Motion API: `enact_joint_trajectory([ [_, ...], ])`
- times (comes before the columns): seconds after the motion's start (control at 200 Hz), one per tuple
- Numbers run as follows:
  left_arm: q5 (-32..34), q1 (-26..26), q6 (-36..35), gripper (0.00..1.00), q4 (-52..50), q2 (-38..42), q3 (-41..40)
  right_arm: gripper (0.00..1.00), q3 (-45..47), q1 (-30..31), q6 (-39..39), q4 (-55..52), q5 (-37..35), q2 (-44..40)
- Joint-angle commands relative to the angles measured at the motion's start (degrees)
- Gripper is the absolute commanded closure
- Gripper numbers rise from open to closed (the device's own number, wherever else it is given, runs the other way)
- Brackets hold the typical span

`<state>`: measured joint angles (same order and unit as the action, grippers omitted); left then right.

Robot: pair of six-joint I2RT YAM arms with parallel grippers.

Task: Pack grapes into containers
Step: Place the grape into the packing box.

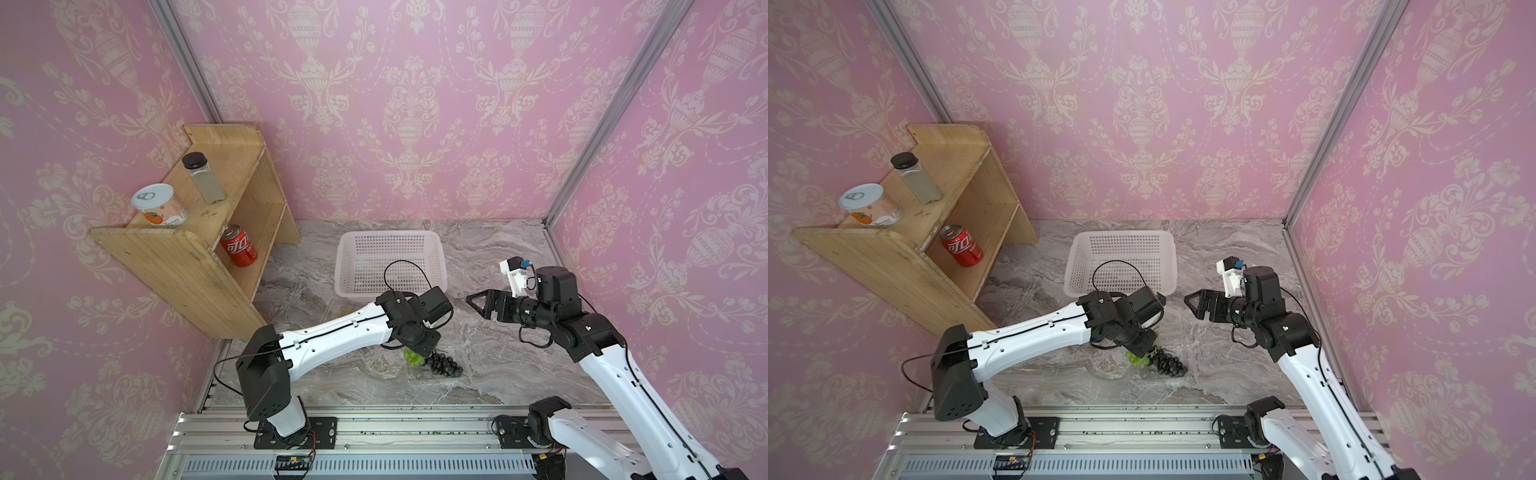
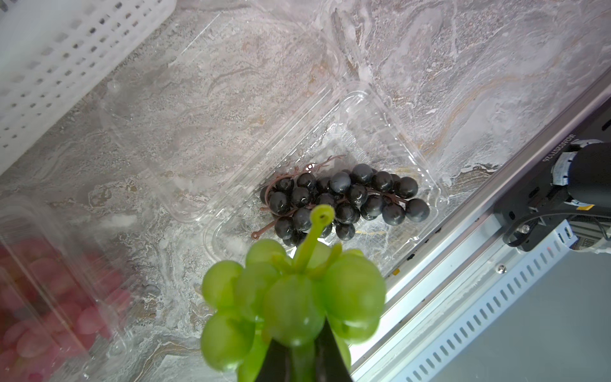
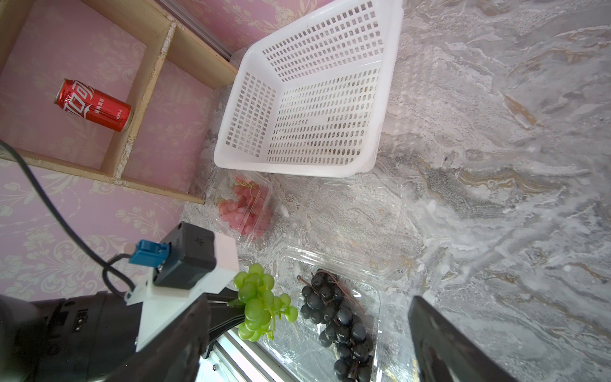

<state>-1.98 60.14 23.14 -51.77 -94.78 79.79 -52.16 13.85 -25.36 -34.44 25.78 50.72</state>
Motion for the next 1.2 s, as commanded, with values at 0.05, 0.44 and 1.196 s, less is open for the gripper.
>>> enact_joint_trajectory([
  [0.05, 0.7, 0.9, 0.7, 1.0, -0.3, -4.3, 0.7, 0.06, 1.0, -0.1, 0.0, -0.8, 0.8, -1.2],
  [0.44, -0.2, 3.2, -2.0, 0.89, -1.5, -9.5, 5.2, 0.05, 1.4, -0.1, 0.1, -0.9, 0.6, -1.8],
  [1.196, 7.5, 0.4, 3.6, 0.33, 0.3, 1.6, 7.7, 0.0, 5.5, -0.9, -1.2, 1.3, 1.4, 2.0],
])
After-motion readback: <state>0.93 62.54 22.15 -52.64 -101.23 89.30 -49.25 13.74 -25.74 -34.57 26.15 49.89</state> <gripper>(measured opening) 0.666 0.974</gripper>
